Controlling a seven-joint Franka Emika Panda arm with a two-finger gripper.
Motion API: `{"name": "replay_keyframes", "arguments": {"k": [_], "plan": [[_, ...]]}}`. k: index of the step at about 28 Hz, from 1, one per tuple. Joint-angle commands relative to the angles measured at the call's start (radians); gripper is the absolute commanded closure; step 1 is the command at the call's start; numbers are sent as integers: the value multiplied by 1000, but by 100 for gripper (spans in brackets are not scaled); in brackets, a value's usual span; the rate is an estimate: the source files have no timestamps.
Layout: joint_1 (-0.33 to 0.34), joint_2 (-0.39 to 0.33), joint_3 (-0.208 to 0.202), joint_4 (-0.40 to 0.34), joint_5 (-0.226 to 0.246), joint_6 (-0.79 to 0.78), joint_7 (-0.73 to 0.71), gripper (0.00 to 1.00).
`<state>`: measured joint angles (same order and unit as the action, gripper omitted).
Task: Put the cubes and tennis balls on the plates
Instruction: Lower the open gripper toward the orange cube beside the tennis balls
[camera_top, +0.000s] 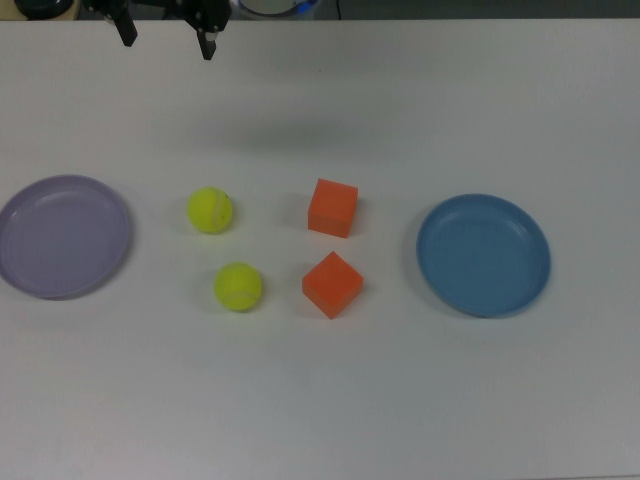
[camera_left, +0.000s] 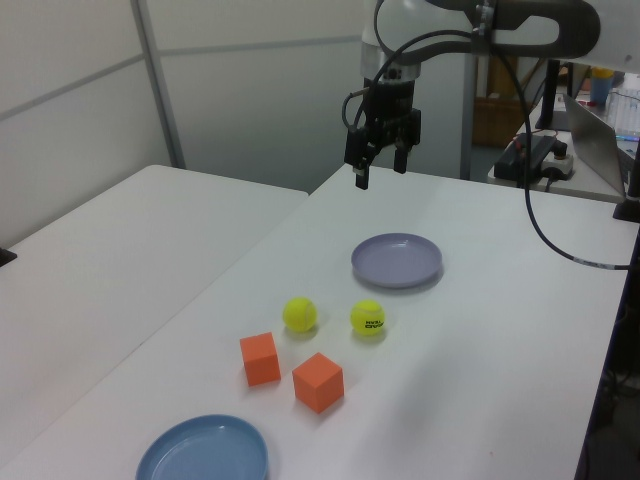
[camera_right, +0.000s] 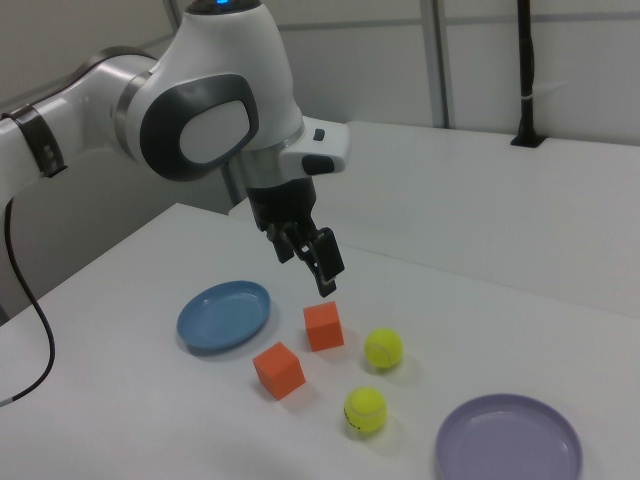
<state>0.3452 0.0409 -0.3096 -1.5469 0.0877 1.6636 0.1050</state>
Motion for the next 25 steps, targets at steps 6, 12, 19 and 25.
{"name": "replay_keyframes", "arguments": {"k": [6,12,19,25], "plan": [[6,-26,177,-199,1,200,137,0],[8,-22,254,-292,3,313,189,0],[8,-3,297,-417,1,502,234,0],[8,45,303,-455,1,600,266,0]]}}
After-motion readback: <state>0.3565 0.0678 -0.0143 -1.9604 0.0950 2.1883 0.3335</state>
